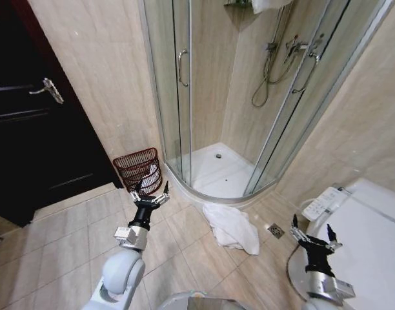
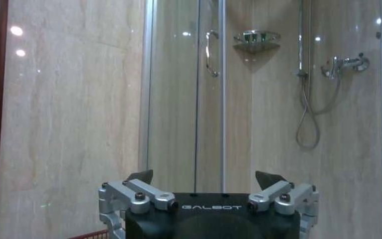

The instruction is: Discard the used towel into the hamper.

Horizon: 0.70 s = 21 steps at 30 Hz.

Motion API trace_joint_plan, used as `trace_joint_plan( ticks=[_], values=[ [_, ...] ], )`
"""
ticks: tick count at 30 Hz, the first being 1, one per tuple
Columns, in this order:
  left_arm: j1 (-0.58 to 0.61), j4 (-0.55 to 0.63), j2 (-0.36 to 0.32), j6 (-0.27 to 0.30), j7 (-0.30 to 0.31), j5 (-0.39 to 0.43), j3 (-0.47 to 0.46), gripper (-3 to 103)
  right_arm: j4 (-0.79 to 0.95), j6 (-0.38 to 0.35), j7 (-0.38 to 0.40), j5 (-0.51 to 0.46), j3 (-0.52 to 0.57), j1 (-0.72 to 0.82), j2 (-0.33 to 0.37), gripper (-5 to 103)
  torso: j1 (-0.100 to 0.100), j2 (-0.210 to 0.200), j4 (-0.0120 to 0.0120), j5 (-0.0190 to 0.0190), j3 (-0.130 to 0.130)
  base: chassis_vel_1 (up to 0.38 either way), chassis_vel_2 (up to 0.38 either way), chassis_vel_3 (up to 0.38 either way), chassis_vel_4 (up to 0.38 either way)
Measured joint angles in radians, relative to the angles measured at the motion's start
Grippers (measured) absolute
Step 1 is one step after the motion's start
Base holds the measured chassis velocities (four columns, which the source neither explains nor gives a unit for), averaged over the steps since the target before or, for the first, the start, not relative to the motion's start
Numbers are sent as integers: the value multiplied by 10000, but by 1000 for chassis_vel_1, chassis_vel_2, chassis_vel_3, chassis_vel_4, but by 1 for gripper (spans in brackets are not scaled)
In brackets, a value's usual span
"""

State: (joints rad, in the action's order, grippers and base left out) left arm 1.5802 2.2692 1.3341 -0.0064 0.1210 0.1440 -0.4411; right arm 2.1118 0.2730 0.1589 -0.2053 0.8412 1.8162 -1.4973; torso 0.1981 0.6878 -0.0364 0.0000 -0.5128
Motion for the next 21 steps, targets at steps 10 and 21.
trace_joint_plan(
  ticks=[10, 21],
  values=[
    [-131, -113, -133, 7, 109, 52, -26, 100, -124, 238, 21, 77, -13, 16, -87, 100, 116, 265, 0, 0, -153, 0, 0, 0, 0],
    [-144, -97, -132, -15, 125, 26, -118, 100, -67, 245, 9, 213, -26, 39, -166, 100, 332, 736, -1, -1, -401, 0, 0, 0, 0]
  ],
)
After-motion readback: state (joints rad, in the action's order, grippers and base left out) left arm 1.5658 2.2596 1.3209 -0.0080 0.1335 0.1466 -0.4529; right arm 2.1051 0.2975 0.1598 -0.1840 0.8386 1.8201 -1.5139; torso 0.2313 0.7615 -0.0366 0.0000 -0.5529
